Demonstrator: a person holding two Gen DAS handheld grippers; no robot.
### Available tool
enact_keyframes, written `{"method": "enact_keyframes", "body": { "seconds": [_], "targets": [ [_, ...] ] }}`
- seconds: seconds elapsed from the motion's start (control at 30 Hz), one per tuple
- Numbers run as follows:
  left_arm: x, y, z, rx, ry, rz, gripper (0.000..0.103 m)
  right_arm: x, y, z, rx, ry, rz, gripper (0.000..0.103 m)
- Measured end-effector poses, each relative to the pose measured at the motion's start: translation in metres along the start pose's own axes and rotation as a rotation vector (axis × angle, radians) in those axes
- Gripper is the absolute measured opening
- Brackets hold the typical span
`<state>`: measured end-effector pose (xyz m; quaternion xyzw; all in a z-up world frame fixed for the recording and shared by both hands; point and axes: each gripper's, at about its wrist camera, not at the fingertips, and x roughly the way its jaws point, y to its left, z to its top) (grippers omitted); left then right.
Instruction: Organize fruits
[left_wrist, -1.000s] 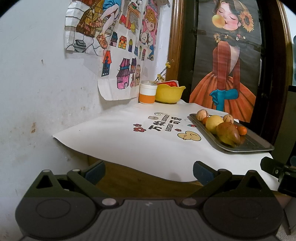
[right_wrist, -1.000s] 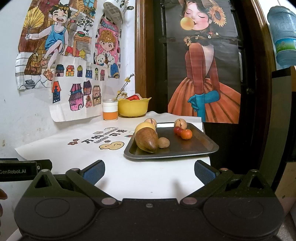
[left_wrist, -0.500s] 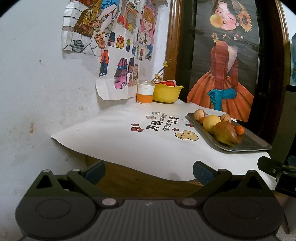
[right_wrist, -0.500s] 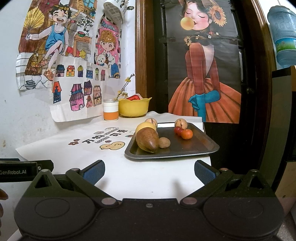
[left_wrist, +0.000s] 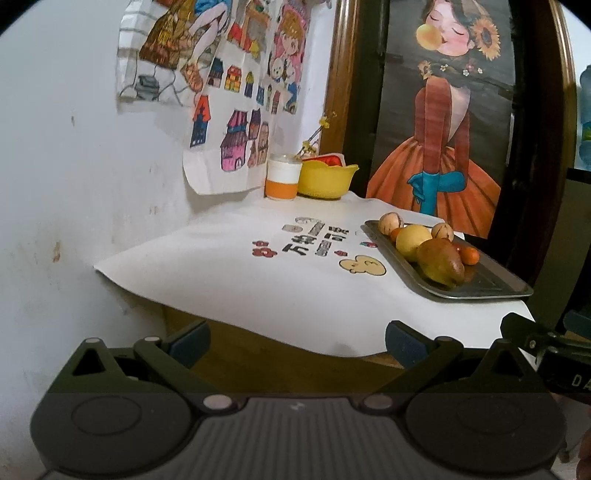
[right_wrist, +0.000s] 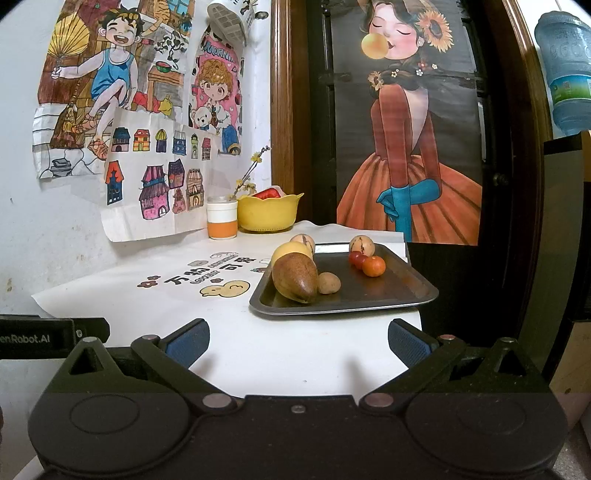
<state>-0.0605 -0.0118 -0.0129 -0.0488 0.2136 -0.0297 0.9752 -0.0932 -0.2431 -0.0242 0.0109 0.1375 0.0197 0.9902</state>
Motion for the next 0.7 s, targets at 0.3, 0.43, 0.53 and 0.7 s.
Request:
{"method": "enact_keyframes", "body": {
  "seconds": [0.3,0.43,0.53,0.7],
  "targets": [
    [-0.0039,-0.0058,0.0014,0.029,-0.020,-0.018,0.103,-0.0003,0.0008,0.0002,0.000,0.002,0.001,0.102],
    [-0.0045,-0.0067,0.0012,0.036,-0.023,-0.019,0.103,-0.0009,0.0014,0.0001,-0.001,0.003,0.001,0.102],
    [-0.0045,-0.0067,0.0012,0.033,-0.023,-0.021,0.103,-0.0010,0.0027,-0.0004,-0.001,0.004,0.001,0.102],
    [-0.0049,-0.0037,0.0014,0.010,-0.022,-0.034,0.103,-0.0011,0.0031,-0.0002,-0.002,0.004,0.001,0.102]
  ]
}}
